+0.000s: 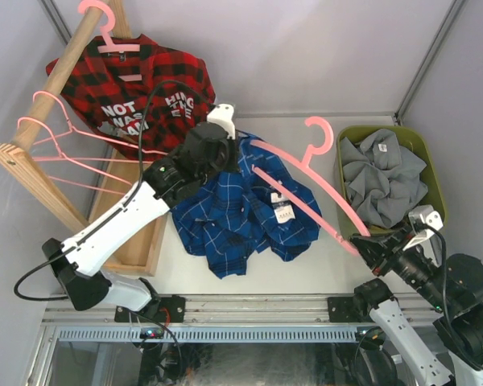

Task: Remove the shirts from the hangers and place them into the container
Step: Remove the shirt from the hanger.

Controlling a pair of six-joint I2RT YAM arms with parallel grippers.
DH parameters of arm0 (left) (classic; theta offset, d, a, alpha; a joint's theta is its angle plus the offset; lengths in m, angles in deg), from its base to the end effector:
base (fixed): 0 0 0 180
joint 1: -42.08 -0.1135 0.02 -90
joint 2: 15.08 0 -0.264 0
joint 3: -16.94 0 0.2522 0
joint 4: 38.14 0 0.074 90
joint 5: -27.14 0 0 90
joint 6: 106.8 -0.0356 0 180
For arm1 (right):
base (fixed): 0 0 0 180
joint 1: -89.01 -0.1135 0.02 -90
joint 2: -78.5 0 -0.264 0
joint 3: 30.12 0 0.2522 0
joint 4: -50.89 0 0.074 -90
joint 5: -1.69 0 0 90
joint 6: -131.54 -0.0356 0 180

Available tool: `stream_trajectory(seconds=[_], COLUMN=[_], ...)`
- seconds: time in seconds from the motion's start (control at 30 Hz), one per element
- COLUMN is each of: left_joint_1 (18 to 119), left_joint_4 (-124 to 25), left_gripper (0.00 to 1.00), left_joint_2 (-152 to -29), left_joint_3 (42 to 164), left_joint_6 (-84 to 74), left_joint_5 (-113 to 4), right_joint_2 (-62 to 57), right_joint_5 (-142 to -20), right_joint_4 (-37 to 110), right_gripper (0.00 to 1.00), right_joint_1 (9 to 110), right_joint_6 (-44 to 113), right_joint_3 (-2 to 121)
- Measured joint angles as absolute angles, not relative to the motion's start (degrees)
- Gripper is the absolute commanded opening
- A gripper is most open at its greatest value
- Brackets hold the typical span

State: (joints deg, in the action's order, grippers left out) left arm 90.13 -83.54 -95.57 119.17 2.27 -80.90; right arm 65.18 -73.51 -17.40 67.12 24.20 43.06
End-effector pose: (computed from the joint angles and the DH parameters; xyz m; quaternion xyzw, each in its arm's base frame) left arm 0.2150 -0.2228 0.4240 0.1238 0.8219 -0.1894 0.5228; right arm -0.0062 0.0073 0.3765 -0.1139 0.7469 0.3093 0.5775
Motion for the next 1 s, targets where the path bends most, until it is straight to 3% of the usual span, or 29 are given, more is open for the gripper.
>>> stream_trajectory(seconds=[0.5,0.7,0.9,1.0], left_joint_1=[88.9,88.9,93.5,97.3], left_joint_4=[-85.3,-82.7,-79.0,-78.5], left_gripper=[0.00,0.02,0.38,0.49], left_joint_2=[-92.3,-91.0,-88.1,-86.1], left_joint_3=[116.8,113.0,107.0,105.0], left_joint_6=[5.5,4.6,0.0,-2.4], left_joint_5=[-86.3,-78.5,-68.0,-66.7], right_joint_2=[71.4,70.9,64.7,60.7], right_joint_5=[-82.0,-85.0,-84.9,-83.7], right_joint_4=[-17.2,-14.0,-8.7,-6.2], right_gripper=[0.00,0.00,0.00,0.00], right_joint_1=[65.5,64.8,64.5,64.5], right_joint_6=[26.4,26.4,27.3,27.8], right_joint_3=[46.4,46.4,46.2,45.9])
